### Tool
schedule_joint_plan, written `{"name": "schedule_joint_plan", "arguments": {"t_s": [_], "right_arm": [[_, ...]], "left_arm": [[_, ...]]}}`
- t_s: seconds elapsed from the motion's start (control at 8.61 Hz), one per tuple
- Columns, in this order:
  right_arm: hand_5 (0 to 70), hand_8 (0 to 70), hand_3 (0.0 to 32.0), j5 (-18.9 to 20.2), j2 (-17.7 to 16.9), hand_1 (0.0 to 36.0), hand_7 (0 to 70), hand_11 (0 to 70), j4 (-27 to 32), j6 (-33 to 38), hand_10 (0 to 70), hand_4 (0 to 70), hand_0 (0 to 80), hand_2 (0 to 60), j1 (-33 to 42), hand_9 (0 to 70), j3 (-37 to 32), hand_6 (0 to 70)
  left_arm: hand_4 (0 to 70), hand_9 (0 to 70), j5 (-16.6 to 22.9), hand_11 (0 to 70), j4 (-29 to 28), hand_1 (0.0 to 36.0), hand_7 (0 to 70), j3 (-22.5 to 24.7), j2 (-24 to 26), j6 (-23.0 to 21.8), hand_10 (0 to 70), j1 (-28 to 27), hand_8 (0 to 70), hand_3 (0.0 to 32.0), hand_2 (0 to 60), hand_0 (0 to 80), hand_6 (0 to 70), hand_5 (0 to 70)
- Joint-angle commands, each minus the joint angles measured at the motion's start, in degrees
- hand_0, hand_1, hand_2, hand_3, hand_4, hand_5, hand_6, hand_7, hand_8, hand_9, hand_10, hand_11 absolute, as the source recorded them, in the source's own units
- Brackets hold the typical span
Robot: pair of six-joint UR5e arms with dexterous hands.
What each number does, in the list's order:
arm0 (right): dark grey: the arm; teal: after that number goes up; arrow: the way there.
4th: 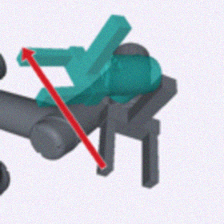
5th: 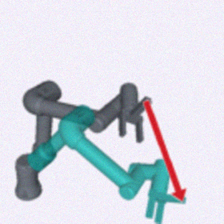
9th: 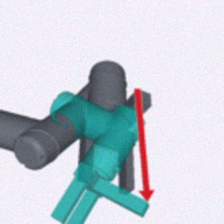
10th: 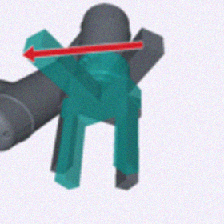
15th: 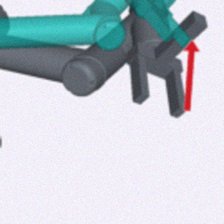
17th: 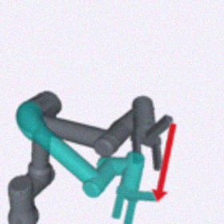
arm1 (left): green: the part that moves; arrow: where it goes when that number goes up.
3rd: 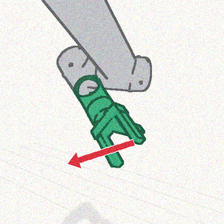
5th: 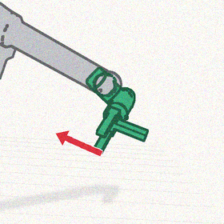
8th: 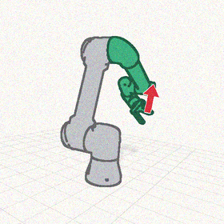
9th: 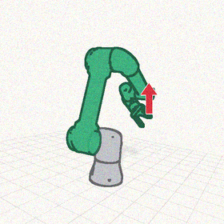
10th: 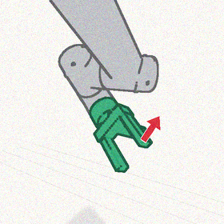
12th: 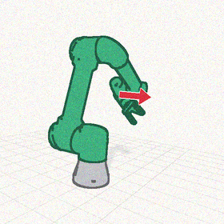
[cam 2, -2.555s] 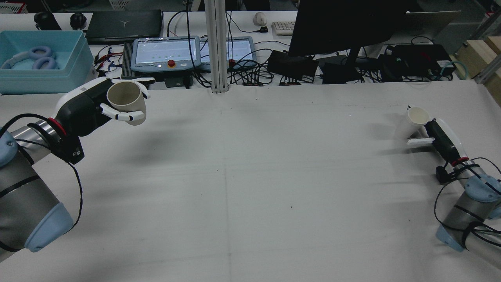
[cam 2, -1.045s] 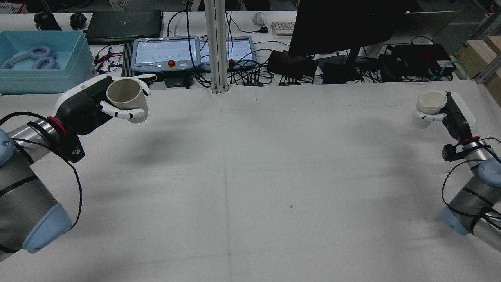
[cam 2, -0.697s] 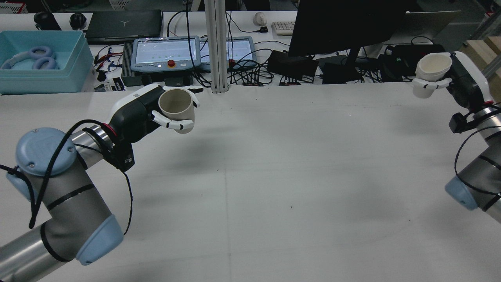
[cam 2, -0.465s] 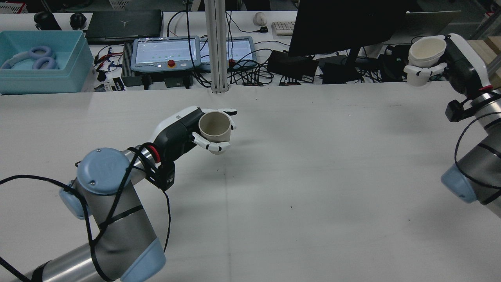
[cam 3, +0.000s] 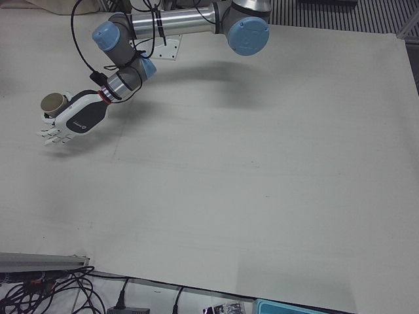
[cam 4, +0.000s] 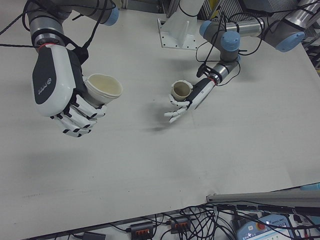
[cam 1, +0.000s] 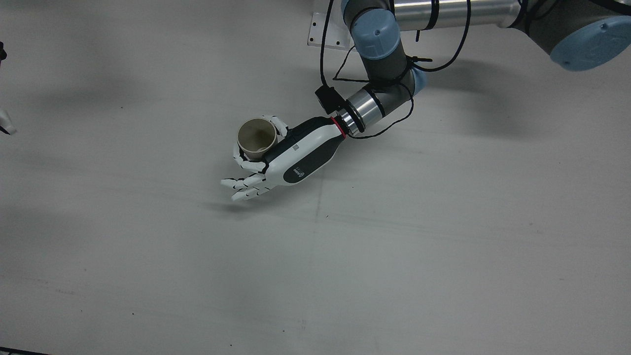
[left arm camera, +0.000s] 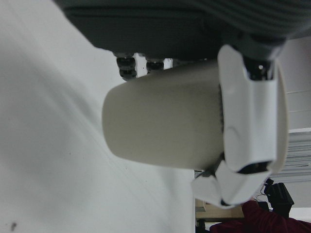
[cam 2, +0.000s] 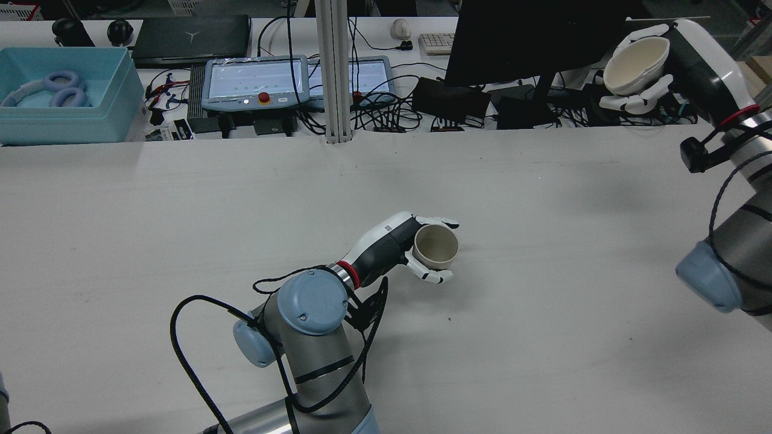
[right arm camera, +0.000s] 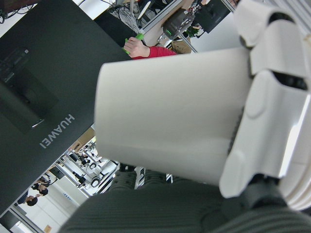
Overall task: Pour water
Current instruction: 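Lift the right hand's cup and bring both cups toward the center, then tilt the right hand's cup over the left hand's cup to pour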
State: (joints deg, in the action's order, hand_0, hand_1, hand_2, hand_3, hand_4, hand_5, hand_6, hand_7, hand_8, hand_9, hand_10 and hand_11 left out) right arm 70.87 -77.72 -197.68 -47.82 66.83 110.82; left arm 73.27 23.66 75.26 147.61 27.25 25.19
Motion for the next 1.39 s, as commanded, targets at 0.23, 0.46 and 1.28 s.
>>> {"name": "schedule_joint_plan", "arguments": {"t_s": [0.23, 0.46, 1.28], "right_arm": [[70.0, 40.9, 0.0, 2.96, 10.03, 36.0, 67.3, 40.4, -15.61, -21.93, 26.3, 70.0, 80.0, 60.0, -7.48, 49.6, 4.4, 64.6], [70.0, 41.1, 0.0, 2.69, 12.15, 36.0, 70.0, 40.6, -20.53, -27.39, 26.2, 70.0, 80.0, 60.0, -11.62, 49.9, 3.79, 67.4], [70.0, 39.1, 0.0, -2.76, 17.59, 36.0, 66.1, 37.2, -32.59, -35.32, 23.6, 70.0, 80.0, 60.0, -22.89, 48.1, 1.95, 64.9]], "left_arm": [[70.0, 8.3, -4.71, 10.1, -6.17, 36.0, 22.4, -10.57, 7.17, 3.25, 5.8, -2.25, 8.7, 0.0, 60.0, 64.2, 19.8, 70.0], [70.0, 8.3, -4.62, 9.6, -6.17, 36.0, 22.9, -10.4, 7.17, 3.16, 5.4, -1.99, 8.8, 0.0, 60.0, 65.3, 20.5, 70.0], [70.0, 9.4, -8.31, 9.5, -6.08, 36.0, 23.5, -15.49, 6.91, 3.77, 5.3, -1.64, 9.8, 0.0, 60.0, 64.4, 21.3, 70.0]]}}
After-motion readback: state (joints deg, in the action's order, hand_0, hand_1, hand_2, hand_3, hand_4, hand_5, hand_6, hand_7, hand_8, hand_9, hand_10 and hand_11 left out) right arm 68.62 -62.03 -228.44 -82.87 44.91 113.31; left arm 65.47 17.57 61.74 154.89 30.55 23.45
